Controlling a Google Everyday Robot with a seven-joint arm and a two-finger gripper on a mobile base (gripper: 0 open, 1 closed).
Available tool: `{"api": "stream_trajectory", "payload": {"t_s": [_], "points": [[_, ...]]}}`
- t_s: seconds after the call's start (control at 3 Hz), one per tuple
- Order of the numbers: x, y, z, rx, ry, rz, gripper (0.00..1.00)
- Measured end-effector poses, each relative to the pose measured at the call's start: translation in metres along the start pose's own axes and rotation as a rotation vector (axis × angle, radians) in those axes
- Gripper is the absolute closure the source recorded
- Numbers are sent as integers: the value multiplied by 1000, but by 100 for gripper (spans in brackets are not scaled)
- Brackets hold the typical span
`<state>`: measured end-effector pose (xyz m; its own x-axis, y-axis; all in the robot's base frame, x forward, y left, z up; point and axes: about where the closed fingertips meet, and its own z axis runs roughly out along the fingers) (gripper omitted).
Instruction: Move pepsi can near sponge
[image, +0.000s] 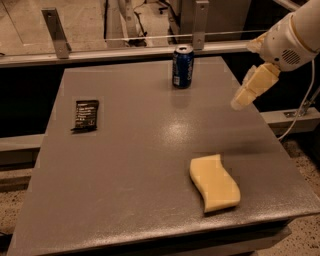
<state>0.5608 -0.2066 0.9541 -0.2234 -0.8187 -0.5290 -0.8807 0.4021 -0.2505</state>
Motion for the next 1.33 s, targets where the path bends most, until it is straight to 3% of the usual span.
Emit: {"api": "stream_trajectory", "payload": {"t_s": [0.67,1.0,1.33], "points": [[-37,-66,82,32,-243,45,0],[-46,-94,115,38,-380,96,0],[-66,-107,141,17,-480,129,0]]}}
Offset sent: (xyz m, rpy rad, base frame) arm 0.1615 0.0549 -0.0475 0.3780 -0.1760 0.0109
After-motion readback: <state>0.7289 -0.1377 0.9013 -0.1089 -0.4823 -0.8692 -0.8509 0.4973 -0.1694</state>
